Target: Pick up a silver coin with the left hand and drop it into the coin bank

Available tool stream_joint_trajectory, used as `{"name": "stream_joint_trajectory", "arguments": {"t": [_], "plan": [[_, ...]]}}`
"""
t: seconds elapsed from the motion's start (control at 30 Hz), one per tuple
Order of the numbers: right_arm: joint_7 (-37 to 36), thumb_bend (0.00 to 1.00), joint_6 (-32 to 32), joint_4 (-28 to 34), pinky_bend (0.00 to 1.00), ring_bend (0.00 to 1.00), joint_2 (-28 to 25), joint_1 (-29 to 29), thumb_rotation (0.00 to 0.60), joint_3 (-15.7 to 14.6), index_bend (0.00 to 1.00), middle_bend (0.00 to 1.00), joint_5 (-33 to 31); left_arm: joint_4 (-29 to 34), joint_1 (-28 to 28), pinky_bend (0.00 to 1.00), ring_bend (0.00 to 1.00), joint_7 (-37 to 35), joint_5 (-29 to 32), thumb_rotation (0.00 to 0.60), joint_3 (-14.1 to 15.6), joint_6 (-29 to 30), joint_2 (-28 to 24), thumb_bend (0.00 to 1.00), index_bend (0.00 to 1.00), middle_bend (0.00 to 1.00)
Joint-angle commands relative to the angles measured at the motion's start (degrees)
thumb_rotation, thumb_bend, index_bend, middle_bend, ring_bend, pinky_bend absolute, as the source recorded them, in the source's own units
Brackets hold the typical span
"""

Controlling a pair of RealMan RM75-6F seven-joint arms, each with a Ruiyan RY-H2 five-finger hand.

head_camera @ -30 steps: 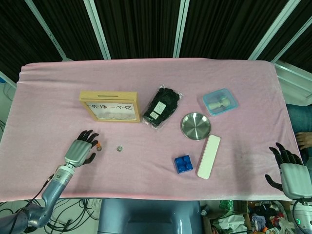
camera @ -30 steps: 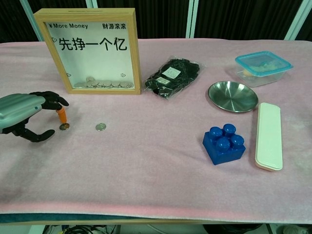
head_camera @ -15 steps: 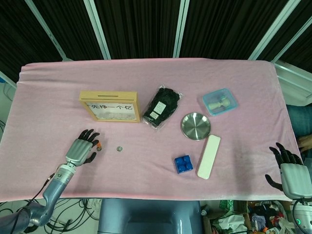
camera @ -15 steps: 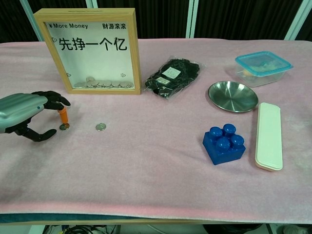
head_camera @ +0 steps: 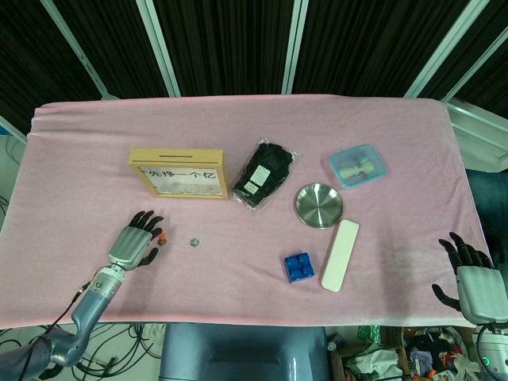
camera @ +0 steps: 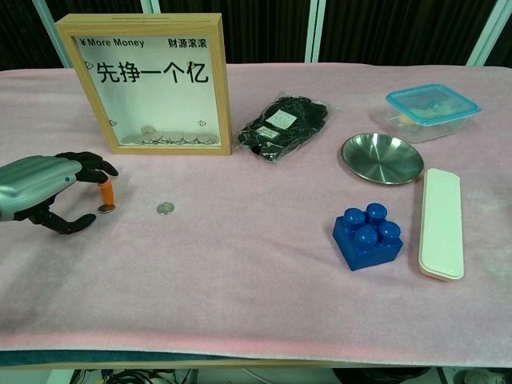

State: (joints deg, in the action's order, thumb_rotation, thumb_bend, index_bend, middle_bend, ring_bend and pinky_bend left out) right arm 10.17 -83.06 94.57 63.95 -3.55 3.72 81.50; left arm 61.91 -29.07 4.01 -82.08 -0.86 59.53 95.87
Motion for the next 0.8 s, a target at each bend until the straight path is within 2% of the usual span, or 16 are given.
{"name": "stream_joint_trajectory", "arguments": {"t": [0.03, 0.8], "plan": [[0.0, 0.15, 0.0, 0.0, 0.2, 0.16, 0.0, 0.0, 0.6, 0.0, 0.16, 0.06, 0.0, -0.3, -0.1, 0.06, 0.0, 0.0, -0.1, 0.6, 0.1, -0.2, 0.3, 0.43, 0.41, 0.14], [-0.1, 0.16, -0.1, -0.1, 0.2, 0.16, 0.1, 0.0, 0.6, 0.1, 0.17, 0.06, 0.0, -0.4, 0.1, 0.06, 0.0, -0.3, -0.8, 0.6, 0.5, 0.2, 0.5, 0.43, 0.47, 0.16]]}}
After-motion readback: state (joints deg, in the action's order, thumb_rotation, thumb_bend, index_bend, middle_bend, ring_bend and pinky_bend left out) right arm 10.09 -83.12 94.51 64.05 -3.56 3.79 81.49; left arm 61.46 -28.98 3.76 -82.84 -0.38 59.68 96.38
